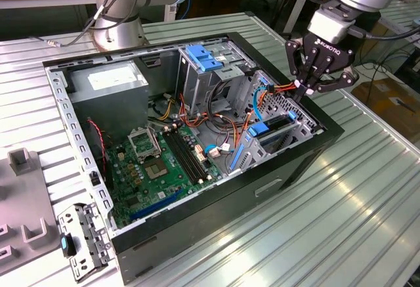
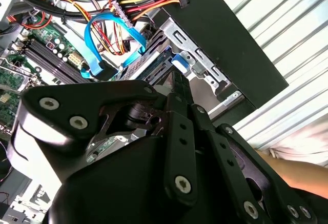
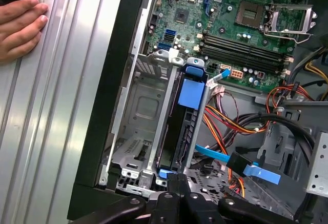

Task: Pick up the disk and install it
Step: 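Insert the first disk wire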

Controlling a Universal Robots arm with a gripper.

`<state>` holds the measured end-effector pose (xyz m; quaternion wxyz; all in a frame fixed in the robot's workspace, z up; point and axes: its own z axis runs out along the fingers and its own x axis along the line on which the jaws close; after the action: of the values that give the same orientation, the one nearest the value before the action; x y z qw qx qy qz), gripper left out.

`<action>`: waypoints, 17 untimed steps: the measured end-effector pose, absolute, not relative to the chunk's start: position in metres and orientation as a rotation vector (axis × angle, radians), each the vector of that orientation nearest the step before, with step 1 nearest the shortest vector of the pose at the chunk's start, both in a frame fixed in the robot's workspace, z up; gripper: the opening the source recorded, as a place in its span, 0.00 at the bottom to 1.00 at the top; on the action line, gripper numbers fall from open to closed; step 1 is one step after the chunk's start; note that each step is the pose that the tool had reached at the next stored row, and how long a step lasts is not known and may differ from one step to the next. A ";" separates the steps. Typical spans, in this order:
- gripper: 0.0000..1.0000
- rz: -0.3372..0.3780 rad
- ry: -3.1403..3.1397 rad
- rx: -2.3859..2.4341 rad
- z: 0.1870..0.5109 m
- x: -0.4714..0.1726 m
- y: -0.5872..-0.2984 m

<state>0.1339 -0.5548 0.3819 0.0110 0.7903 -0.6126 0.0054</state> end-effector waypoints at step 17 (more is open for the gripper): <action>0.11 0.022 -1.830 2.522 0.383 0.160 -0.528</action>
<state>0.1600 -0.5277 0.3832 0.0125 0.8093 -0.5872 0.0071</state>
